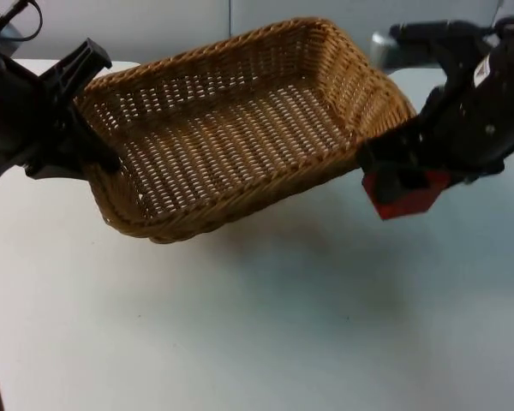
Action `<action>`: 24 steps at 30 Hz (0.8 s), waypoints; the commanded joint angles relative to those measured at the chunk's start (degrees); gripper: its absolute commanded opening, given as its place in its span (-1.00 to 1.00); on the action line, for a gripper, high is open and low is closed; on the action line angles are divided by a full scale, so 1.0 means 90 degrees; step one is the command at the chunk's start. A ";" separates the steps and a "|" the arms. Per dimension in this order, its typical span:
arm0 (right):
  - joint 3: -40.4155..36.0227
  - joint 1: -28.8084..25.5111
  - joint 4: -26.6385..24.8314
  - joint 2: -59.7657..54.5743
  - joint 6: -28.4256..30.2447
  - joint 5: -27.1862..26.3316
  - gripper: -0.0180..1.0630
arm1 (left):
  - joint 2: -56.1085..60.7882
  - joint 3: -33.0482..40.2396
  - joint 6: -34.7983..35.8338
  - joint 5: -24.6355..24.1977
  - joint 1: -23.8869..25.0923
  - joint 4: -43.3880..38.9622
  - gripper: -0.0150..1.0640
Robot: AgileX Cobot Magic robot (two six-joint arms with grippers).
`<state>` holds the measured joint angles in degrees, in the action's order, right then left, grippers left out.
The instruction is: Pick up the basket with the left hand and place the cube into the basket with the right hand.
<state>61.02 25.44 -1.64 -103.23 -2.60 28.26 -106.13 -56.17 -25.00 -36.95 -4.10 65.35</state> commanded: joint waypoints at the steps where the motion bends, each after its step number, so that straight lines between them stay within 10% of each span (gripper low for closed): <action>1: 0.0260 -0.0032 -0.0018 0.0328 0.0003 0.0485 -0.97 | 0.0112 -0.0040 -0.0003 -0.0099 -0.0003 0.0160 -0.97; 6: 0.0723 -0.0032 -0.0018 0.0751 -0.0023 0.1529 -0.97 | 0.0112 -0.0040 -0.0003 -0.0099 -0.0003 0.0160 -0.97; 18: 0.0735 -0.0032 -0.0132 0.1017 0.0032 0.1722 -0.97 | 0.0112 -0.0040 -0.0003 -0.0099 -0.0003 0.0160 -0.97; 24: 0.0735 0.0122 -0.1163 0.1017 0.2113 0.0787 -0.97 | 0.0112 -0.0040 -0.0003 -0.0099 -0.0003 0.0160 -0.97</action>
<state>67.02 25.89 -9.55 -94.44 11.73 38.44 -106.00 -56.17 -24.99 -36.99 -4.10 65.13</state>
